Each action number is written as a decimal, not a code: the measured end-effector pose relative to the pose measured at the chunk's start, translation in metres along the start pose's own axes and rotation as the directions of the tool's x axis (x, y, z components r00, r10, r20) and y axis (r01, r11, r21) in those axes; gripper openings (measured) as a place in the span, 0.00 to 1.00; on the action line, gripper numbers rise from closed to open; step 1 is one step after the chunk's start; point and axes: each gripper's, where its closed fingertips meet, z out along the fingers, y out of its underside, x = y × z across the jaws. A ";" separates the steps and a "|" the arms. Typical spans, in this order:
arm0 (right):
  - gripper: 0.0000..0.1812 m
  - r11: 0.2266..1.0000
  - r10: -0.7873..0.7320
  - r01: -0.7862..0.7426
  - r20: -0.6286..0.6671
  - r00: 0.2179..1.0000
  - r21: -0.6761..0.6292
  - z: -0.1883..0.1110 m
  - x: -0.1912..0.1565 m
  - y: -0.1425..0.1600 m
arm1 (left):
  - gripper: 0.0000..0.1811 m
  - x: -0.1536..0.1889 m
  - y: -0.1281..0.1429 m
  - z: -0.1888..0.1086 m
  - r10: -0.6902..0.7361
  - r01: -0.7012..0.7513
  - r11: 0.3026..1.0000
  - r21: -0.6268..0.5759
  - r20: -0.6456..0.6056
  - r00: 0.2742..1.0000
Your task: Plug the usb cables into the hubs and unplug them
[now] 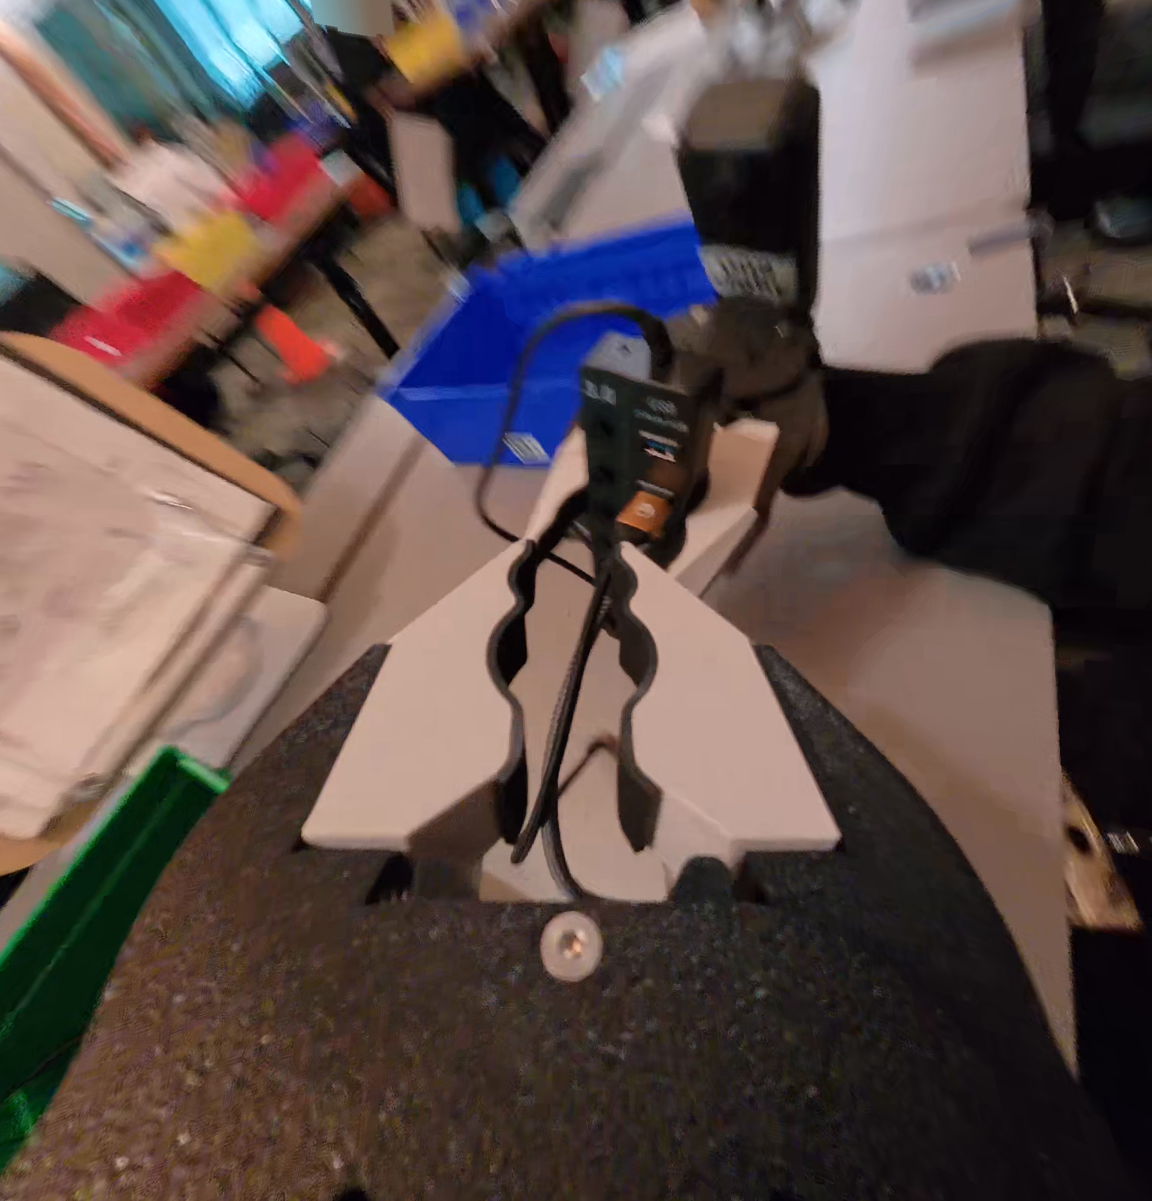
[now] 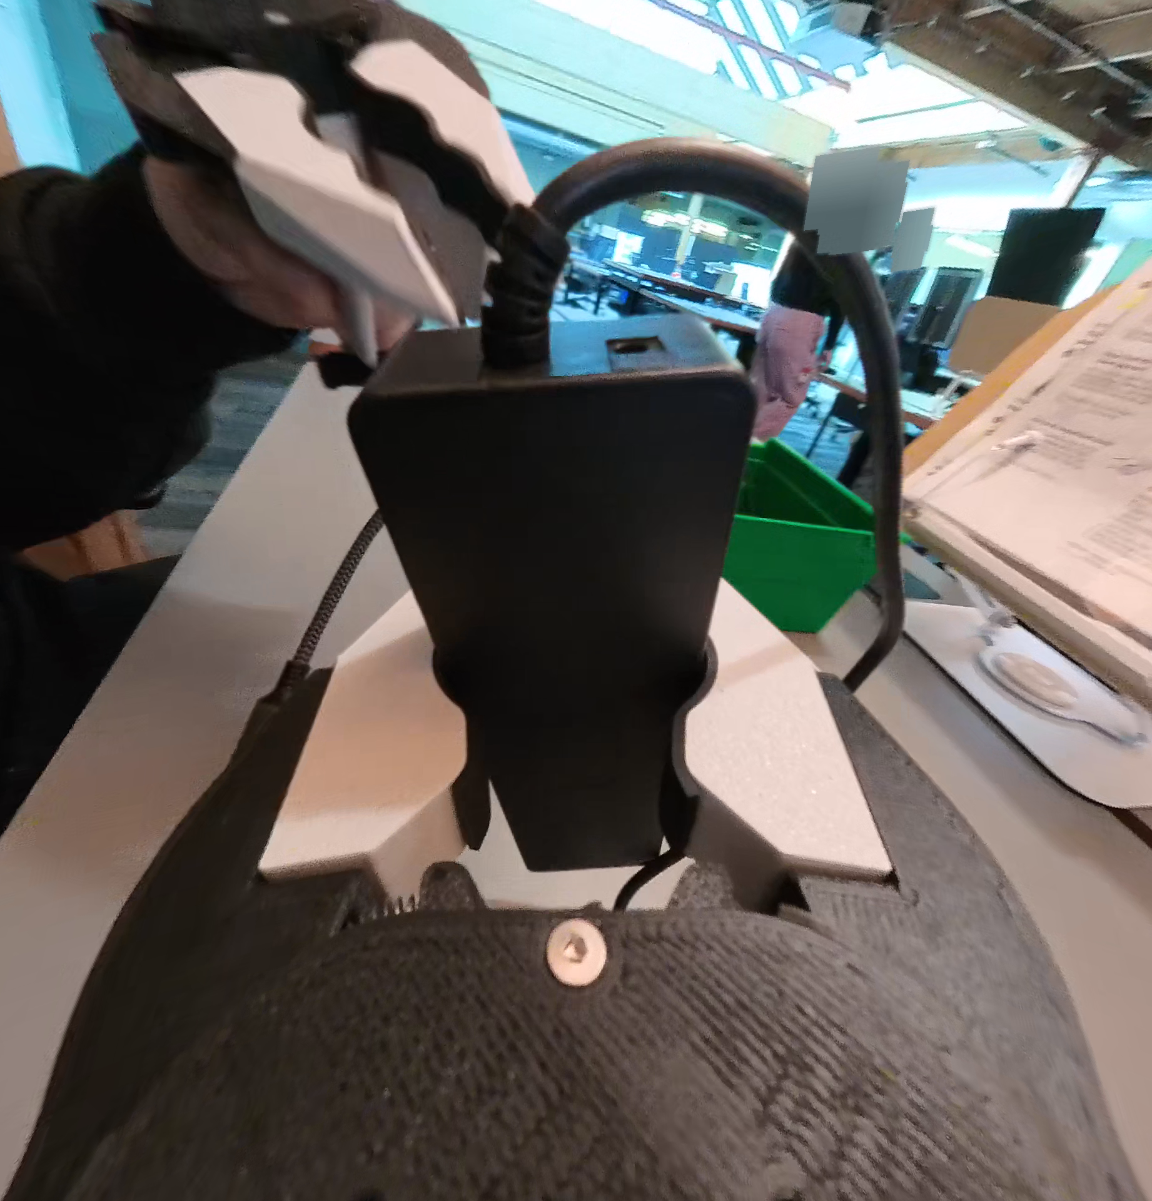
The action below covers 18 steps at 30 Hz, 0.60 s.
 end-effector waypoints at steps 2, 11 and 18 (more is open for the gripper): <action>0.35 1.000 -0.017 0.017 -0.049 0.999 -0.004 -0.005 0.007 -0.005 | 0.13 -0.017 -0.015 -0.030 -0.068 0.048 0.986 0.161 0.121 0.990; 0.35 0.996 -0.067 0.079 -0.301 0.951 0.027 -0.021 0.034 -0.063 | 0.24 -0.004 0.096 -0.059 -0.396 0.365 0.911 0.193 0.159 0.904; 0.35 0.977 -0.198 0.212 -0.501 0.843 -0.030 -0.074 0.080 -0.150 | 0.35 0.017 0.124 -0.045 -0.439 0.423 0.893 0.153 0.093 0.893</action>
